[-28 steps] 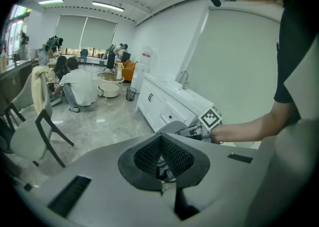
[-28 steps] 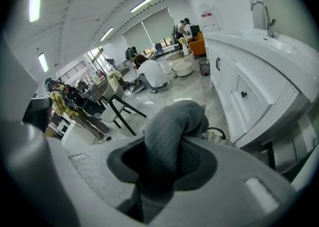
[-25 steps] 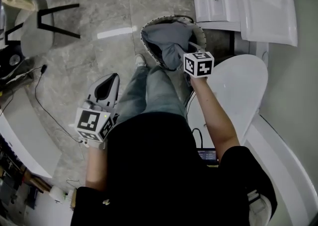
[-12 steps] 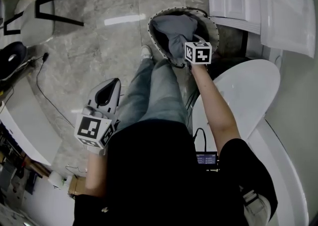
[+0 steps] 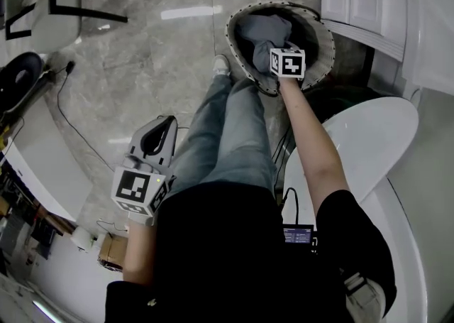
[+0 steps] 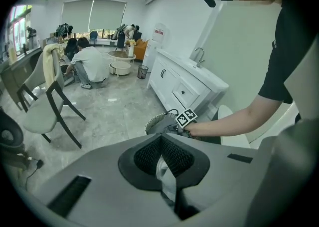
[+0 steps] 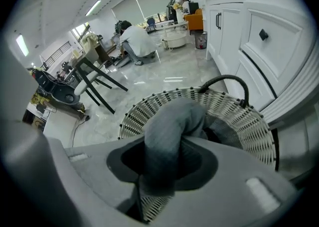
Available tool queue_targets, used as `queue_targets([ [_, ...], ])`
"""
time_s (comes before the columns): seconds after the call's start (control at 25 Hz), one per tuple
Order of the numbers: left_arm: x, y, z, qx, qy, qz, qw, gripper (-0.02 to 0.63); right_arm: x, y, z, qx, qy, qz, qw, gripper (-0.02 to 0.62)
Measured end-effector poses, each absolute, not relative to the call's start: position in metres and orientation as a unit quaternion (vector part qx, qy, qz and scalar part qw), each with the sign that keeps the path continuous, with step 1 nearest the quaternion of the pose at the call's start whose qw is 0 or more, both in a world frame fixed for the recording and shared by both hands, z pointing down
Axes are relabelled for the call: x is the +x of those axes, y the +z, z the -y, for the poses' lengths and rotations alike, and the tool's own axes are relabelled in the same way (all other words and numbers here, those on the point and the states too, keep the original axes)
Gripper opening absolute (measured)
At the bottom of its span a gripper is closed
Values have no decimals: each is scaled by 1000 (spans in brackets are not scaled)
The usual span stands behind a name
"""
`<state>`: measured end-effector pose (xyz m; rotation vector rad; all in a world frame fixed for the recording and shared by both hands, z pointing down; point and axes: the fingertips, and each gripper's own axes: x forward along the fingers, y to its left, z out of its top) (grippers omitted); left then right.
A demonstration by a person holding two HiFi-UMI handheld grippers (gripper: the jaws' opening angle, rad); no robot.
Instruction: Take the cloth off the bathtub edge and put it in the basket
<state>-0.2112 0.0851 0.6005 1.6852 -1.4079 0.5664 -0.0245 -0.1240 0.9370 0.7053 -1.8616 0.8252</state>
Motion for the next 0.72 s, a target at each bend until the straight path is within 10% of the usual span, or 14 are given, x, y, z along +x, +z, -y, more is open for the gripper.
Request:
queue_targets([
  [0.72, -208, 659, -115, 651, 253, 537, 474, 12, -44, 1063, 116, 283, 336, 721, 536, 146],
])
